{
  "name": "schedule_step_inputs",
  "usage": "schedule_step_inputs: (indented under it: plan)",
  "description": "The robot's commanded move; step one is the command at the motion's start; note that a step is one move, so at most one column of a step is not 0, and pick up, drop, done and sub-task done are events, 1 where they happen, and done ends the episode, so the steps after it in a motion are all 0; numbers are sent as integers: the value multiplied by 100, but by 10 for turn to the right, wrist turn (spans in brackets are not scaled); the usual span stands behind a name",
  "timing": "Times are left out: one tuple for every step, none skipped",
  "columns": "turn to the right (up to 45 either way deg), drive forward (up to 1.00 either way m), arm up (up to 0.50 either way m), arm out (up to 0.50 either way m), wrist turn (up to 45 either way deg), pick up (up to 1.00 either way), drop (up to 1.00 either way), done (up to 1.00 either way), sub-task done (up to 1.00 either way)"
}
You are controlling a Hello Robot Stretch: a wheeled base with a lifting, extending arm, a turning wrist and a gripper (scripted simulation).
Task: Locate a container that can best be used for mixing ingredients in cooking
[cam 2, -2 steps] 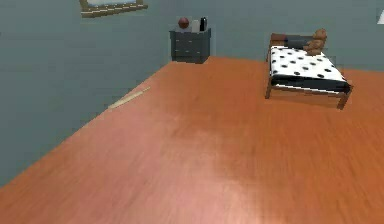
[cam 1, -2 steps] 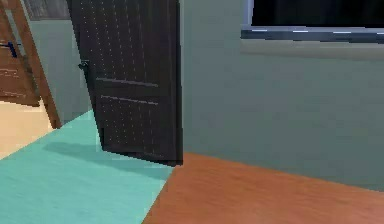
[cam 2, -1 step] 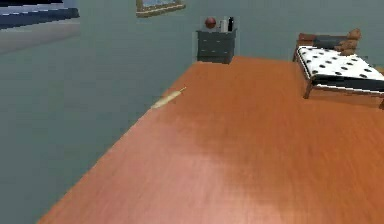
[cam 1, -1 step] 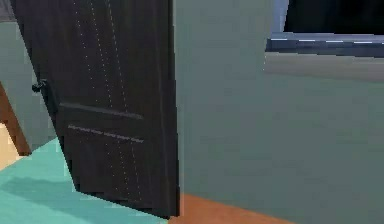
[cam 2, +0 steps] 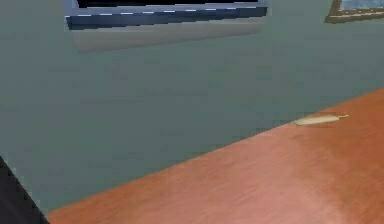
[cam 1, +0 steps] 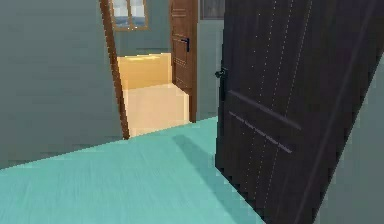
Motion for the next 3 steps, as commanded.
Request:
schedule_step_inputs:
  plan:
    - [-120,0,0,0,0,0,0,0,0]
    - [0,100,0,0,0,0,0,0,0]
    - [-30,0,0,0,0,0,0,0,0]
